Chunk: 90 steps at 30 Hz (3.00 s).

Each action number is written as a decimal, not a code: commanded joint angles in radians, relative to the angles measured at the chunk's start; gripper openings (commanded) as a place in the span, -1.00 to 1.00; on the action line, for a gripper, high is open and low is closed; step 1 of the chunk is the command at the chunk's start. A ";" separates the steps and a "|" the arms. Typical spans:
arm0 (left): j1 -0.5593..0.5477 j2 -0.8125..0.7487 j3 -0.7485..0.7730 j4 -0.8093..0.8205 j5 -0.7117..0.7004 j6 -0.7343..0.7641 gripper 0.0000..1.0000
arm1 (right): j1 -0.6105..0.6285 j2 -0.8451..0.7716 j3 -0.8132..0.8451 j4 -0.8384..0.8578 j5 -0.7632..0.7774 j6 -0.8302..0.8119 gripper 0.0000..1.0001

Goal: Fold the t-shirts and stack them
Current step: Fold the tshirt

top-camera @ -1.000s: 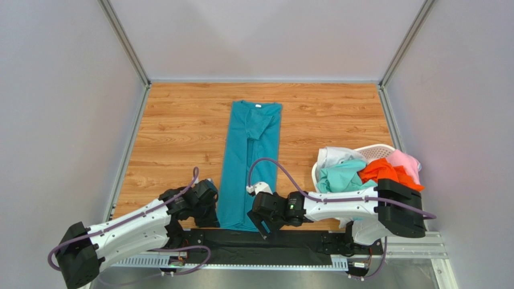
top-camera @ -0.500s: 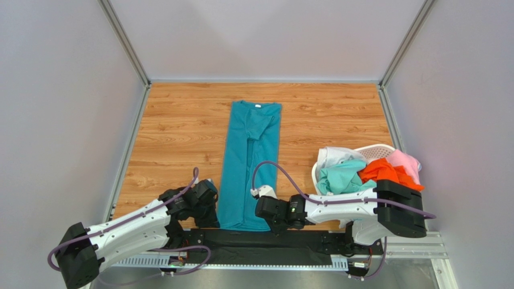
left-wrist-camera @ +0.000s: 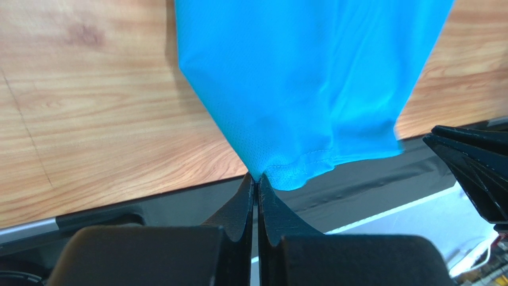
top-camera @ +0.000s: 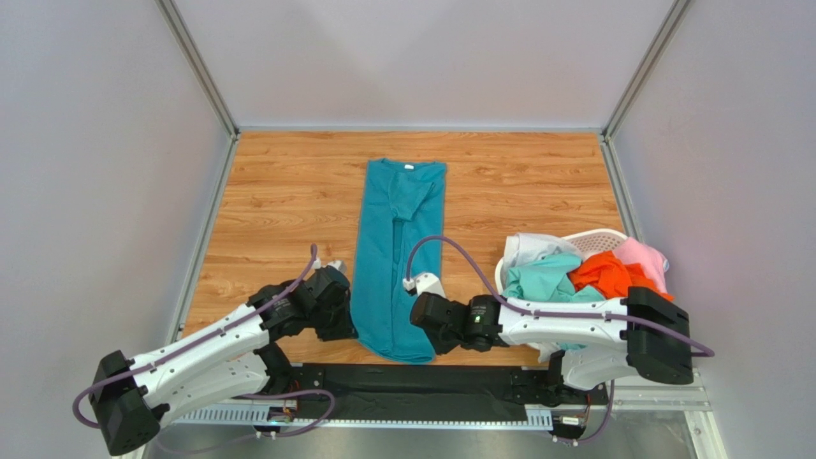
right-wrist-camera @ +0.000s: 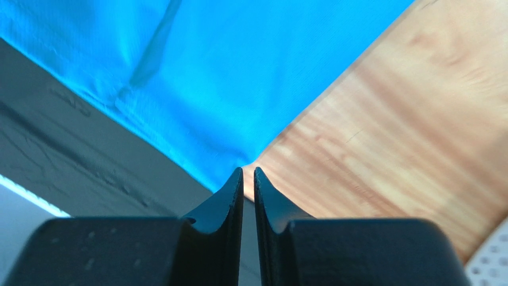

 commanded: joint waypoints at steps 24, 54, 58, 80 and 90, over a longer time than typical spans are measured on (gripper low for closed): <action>0.071 0.161 0.182 0.040 -0.083 0.081 -1.00 | 0.012 0.111 0.049 0.164 -0.311 -0.420 -0.14; 0.071 -0.092 0.101 -0.115 -0.066 0.003 -1.00 | 0.060 -0.061 -0.002 0.086 -0.333 -0.311 -0.76; 0.071 -0.141 0.122 -0.120 -0.072 0.015 -1.00 | 0.034 -0.105 0.061 0.024 -0.326 -0.330 -0.77; 0.158 0.162 0.409 0.003 -0.258 0.144 -1.00 | -0.308 -0.115 0.216 -0.039 0.058 -0.393 -0.82; 0.308 0.325 0.503 0.078 -0.157 0.228 -1.00 | -0.405 -0.020 0.295 0.036 0.054 -0.479 -0.81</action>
